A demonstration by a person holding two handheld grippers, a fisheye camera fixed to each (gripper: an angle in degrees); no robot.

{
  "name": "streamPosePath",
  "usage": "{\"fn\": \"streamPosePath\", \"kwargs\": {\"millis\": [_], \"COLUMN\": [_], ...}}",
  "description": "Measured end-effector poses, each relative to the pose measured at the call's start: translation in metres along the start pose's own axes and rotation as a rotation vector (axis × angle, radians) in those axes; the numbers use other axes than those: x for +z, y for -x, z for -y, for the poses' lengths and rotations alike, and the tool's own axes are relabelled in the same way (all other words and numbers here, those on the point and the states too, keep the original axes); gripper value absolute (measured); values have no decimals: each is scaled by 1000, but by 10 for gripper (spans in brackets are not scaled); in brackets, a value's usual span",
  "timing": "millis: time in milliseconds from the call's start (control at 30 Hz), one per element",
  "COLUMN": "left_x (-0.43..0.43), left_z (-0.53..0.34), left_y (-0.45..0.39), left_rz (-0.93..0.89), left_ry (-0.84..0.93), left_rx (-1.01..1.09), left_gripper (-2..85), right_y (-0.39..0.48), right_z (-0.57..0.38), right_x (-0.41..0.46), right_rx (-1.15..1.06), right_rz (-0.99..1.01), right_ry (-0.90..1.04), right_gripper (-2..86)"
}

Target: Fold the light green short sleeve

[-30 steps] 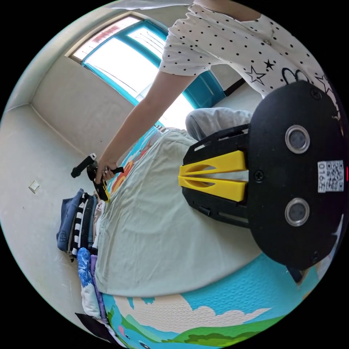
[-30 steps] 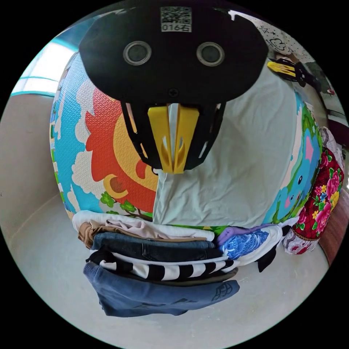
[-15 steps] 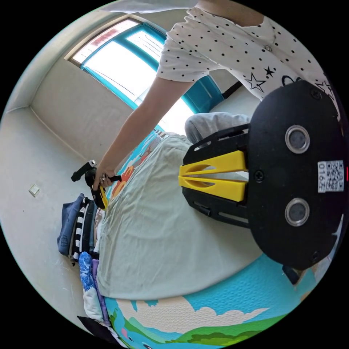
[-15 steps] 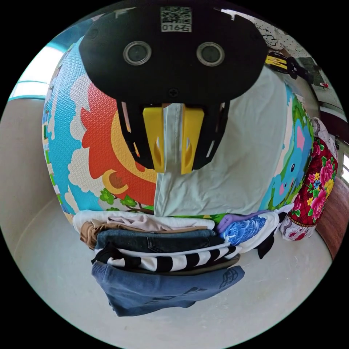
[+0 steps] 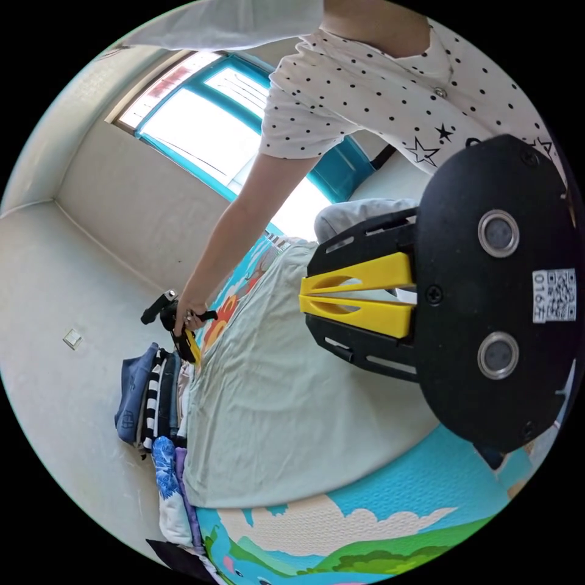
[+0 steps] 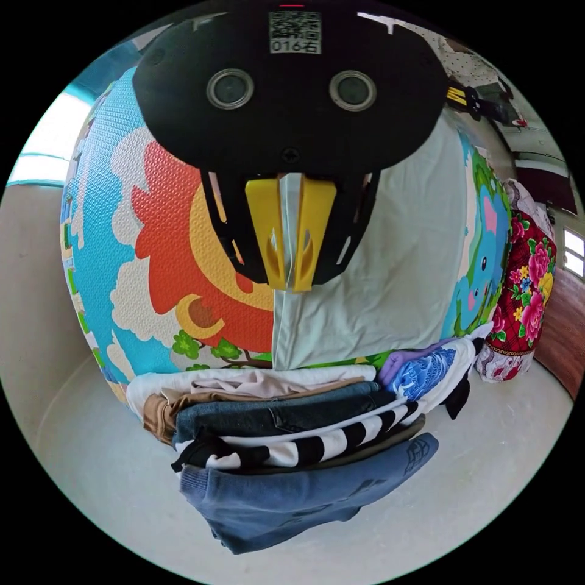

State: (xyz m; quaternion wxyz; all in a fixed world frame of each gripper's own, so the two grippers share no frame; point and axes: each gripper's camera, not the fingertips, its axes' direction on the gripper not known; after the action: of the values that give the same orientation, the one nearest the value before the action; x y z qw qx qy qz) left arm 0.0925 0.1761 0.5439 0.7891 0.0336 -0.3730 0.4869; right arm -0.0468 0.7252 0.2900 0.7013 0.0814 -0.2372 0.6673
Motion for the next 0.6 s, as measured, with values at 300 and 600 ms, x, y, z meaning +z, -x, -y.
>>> {"fn": "streamPosePath", "kwargs": {"millis": [300, 600], "left_x": [-5, -7], "left_z": [1, 0], "left_y": [-2, 0], "left_rz": [6, 3], "left_ry": [-2, 14], "left_rx": [-7, -15], "left_gripper": [-10, -10], "right_y": [1, 16], "right_z": [5, 6], "right_x": [-17, -70], "right_rx": [2, -1], "right_rz": [19, -47], "right_ry": [23, 20], "right_gripper": [1, -3]}}
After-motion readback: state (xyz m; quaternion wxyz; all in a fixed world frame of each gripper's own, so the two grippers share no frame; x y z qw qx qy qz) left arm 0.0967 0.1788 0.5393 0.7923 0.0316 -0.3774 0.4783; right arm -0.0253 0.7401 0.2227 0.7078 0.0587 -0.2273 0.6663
